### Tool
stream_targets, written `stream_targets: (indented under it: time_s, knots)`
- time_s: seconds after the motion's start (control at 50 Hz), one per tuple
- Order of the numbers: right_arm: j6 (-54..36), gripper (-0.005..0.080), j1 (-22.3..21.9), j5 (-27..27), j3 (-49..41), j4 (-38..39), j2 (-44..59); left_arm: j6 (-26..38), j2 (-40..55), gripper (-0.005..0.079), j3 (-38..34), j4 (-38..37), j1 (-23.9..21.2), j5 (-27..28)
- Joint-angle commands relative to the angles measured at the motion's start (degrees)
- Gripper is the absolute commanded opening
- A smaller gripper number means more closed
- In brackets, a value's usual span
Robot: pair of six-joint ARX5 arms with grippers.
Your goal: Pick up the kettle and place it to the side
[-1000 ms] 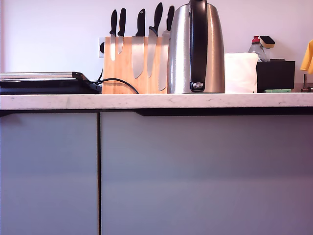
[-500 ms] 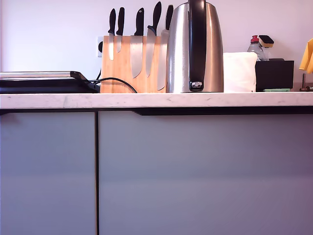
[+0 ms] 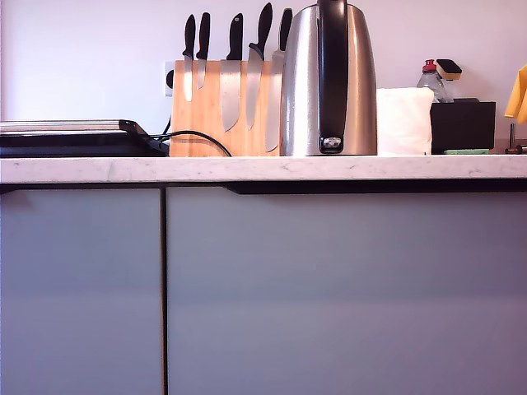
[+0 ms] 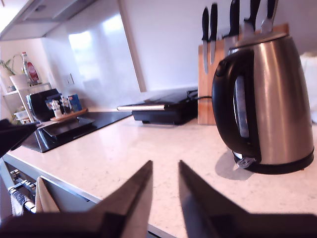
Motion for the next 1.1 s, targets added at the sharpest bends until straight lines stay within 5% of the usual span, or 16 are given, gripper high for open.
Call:
stream_targets:
  time_s: [0.0, 0.16, 0.24, 0.5, 1.08]
  knots:
    - [0.0, 0.0197, 0.1, -1.2, 0.9, 0.2, 3.0, 0.5, 4.3, 0.0288, 1.0, 2.3, -1.7, 0.4]
    - [-0.3, 0.0405, 0.1, -2.7, 2.3, 0.3, 9.0, 3.4, 16.1, 0.0529, 4.9, 5.9, -8.6, 0.3]
    - [-2.2, 0.0486, 0.1, -3.7, 3.0, 0.3, 11.6, 6.3, 22.0, 0.0568, 7.3, 6.8, -13.0, -0.4]
    - [-6.3, 0.0487, 2.3, -4.3, 7.7, 0.4, 20.6, 14.9, 40.6, 0.0574, 18.6, 7.4, -24.6, -4.9]
    - [-20.4, 0.0487, 7.3, -5.7, 28.3, 0.7, 46.8, 19.8, 69.3, 0.0571, 39.7, 11.1, -25.4, -3.1]
